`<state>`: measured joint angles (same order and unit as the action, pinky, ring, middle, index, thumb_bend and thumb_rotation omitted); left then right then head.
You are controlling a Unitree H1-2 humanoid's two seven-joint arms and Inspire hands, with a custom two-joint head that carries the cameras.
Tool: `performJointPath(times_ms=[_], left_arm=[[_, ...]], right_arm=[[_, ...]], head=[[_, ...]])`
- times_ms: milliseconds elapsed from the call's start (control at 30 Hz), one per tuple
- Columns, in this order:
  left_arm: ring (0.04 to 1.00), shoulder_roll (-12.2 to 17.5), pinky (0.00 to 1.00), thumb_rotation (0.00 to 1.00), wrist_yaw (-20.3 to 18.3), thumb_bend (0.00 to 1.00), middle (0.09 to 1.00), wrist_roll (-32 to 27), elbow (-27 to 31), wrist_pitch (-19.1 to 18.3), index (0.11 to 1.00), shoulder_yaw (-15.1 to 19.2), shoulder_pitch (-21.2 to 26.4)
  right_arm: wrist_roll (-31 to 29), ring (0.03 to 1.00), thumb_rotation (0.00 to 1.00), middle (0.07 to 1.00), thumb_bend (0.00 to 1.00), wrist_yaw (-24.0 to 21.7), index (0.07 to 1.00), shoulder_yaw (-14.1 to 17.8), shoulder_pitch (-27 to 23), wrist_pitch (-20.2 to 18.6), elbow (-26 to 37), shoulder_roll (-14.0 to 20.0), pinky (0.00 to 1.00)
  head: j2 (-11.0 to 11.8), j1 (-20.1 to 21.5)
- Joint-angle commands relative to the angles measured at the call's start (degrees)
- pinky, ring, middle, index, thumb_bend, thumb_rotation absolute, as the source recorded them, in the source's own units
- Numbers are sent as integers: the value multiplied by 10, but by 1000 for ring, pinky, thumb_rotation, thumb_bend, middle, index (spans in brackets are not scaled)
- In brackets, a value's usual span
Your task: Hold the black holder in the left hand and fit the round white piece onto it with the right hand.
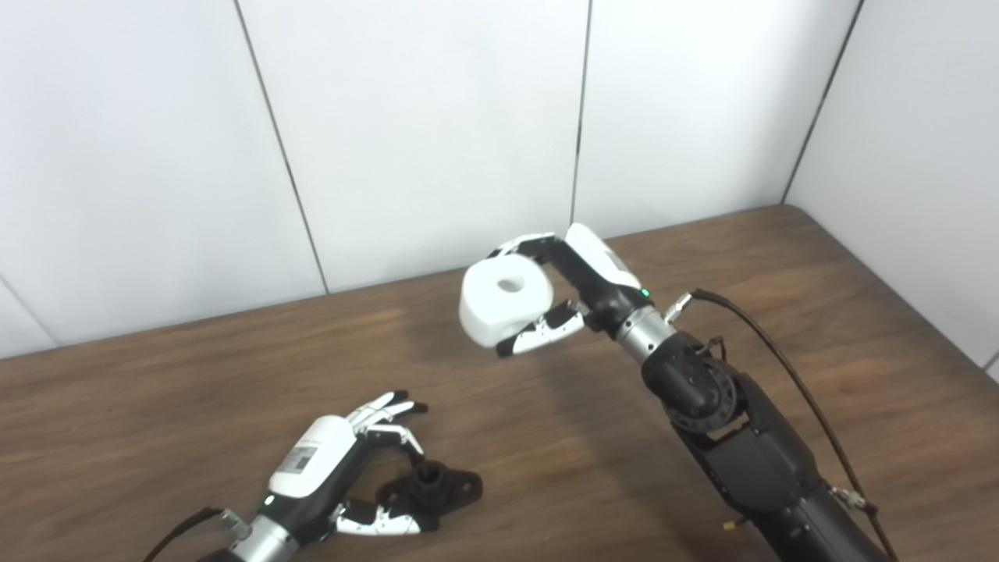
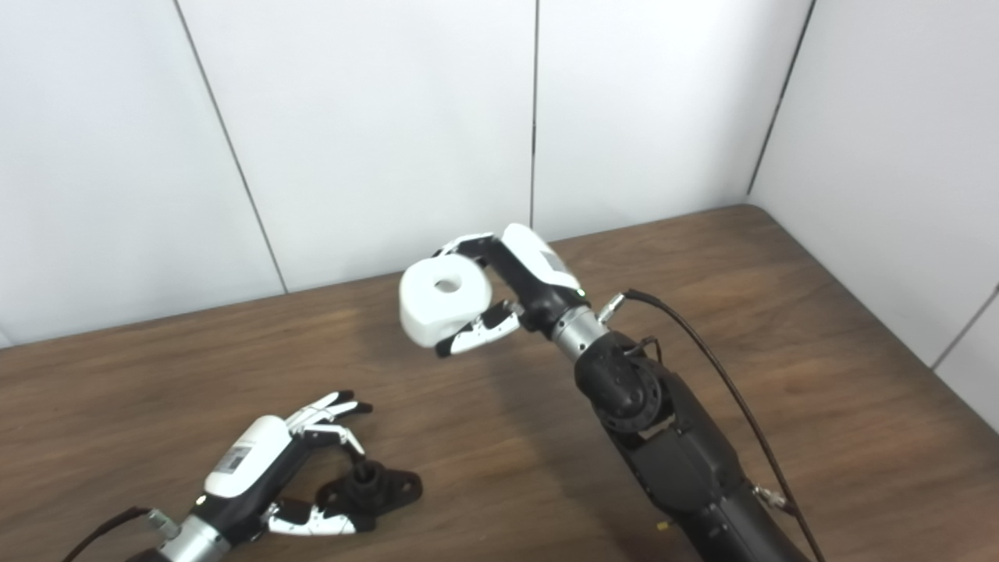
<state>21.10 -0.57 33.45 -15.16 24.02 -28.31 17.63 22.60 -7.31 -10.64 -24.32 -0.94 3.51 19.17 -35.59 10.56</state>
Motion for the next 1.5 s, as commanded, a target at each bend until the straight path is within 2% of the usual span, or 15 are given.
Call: performJointPath(times_ms=[0, 167, 333, 367, 567, 900, 1467], left_arm=[[957, 7, 905, 50, -45, 523, 883, 32, -30, -29, 481, -24, -44], [955, 0, 899, 54, -36, 524, 882, 40, -37, -28, 479, -26, -42], [956, -8, 885, 54, -34, 524, 882, 44, -33, -32, 479, -25, -41], [950, -10, 876, 55, -29, 524, 877, 47, -37, -29, 479, -26, -40], [954, -16, 876, 57, -21, 524, 877, 54, -45, -25, 479, -26, -39], [964, -21, 898, 57, -39, 524, 886, 56, -25, -53, 479, -25, -43], [966, -25, 909, 55, -40, 524, 886, 50, -22, -57, 479, -26, -45]], right_arm=[[-8, 723, 132, 720, 520, -22, 481, -2, -13, -6, 43, 6, 626], [-12, 718, 133, 724, 522, -65, 481, -14, 10, -21, 94, 1, 607], [-26, 729, 134, 729, 522, -90, 481, -20, 33, -21, 114, -7, 625], [-28, 736, 134, 729, 522, -94, 480, -22, 38, -19, 115, -8, 659], [-31, 734, 130, 728, 522, -107, 481, -33, 54, 4, 110, -9, 646], [-29, 711, 128, 731, 521, -120, 481, -51, 63, 7, 95, -11, 596], [-16, 723, 127, 727, 521, -126, 481, -76, 63, 22, 48, -26, 598]], head=[[-2, -6], [-8, -32], [-16, -56], [-16, -58], [-22, -67], [-28, -77], [-34, -80]])
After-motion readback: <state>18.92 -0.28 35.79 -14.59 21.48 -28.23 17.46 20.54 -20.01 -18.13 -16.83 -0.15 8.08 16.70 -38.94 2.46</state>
